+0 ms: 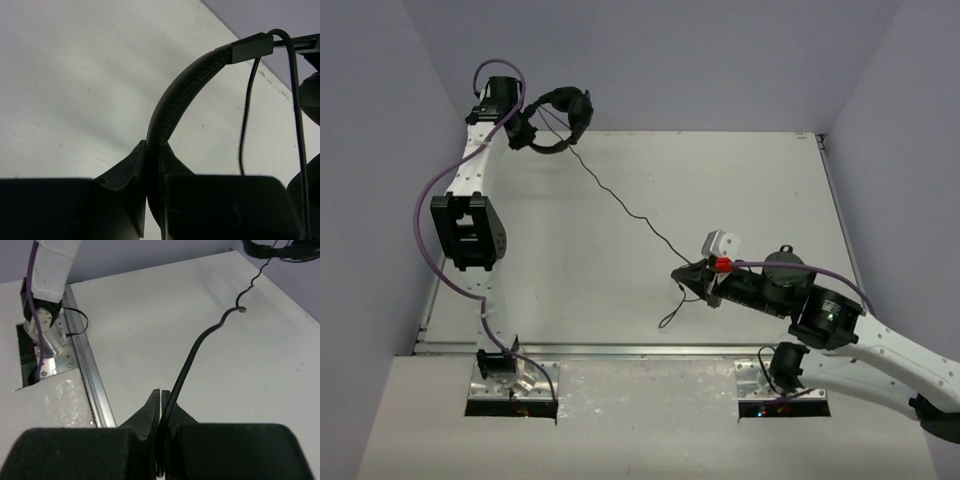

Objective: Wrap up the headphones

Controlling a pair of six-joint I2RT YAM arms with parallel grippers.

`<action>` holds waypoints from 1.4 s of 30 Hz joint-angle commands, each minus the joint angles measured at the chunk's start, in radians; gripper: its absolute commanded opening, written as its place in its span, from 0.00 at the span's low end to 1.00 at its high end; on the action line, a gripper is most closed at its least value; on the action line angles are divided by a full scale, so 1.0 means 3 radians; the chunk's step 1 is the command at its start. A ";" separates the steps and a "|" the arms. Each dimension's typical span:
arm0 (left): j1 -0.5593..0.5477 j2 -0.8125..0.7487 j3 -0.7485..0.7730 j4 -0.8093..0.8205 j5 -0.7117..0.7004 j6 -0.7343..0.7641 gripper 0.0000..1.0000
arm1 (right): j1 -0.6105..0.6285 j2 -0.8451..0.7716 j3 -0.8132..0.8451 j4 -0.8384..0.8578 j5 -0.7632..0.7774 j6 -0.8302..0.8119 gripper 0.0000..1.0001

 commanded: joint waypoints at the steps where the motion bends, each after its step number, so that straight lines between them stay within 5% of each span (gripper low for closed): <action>1: 0.0260 0.0079 -0.0176 0.0386 0.0912 -0.0147 0.00 | 0.0028 0.0007 0.0253 -0.0263 0.0420 -0.0327 0.01; 8: 0.0127 -0.0671 -0.0923 0.0888 0.1211 -0.0194 0.00 | -0.0069 0.0697 -0.0241 -0.0030 0.0841 0.0351 0.01; 12: -0.0123 -0.1299 -0.1057 0.0872 0.1140 0.0046 0.00 | -0.0798 0.0906 -0.0854 0.0600 0.0015 0.0933 0.01; 16: -0.0415 -0.1638 -0.1077 0.0678 0.0792 0.0241 0.00 | -0.0954 0.1112 -0.0882 0.0872 -0.0349 0.0966 0.06; 17: -0.0461 -0.1690 -0.1108 0.0688 0.0837 0.0287 0.00 | -0.0959 0.1168 -0.0826 0.0831 -0.0411 0.0925 0.51; 19: -0.0629 -0.1792 -0.1052 0.0632 0.0817 0.0379 0.00 | -0.0959 0.1398 -0.0591 0.0637 -0.0458 0.0874 0.97; 24: -0.0982 -0.1849 -0.0603 0.0219 0.0812 0.0573 0.00 | -0.1168 0.1128 -0.0621 0.1238 -0.0820 0.0807 0.99; 29: -0.1304 -0.1966 -0.0239 -0.0206 0.0665 0.0747 0.00 | -0.1929 0.1280 -0.0295 0.1674 -0.1663 0.0935 0.99; 42: -0.1872 -0.2385 -0.0765 -0.0345 0.0587 0.0885 0.00 | -0.2258 0.2655 0.0785 0.2549 -0.2252 0.0925 0.96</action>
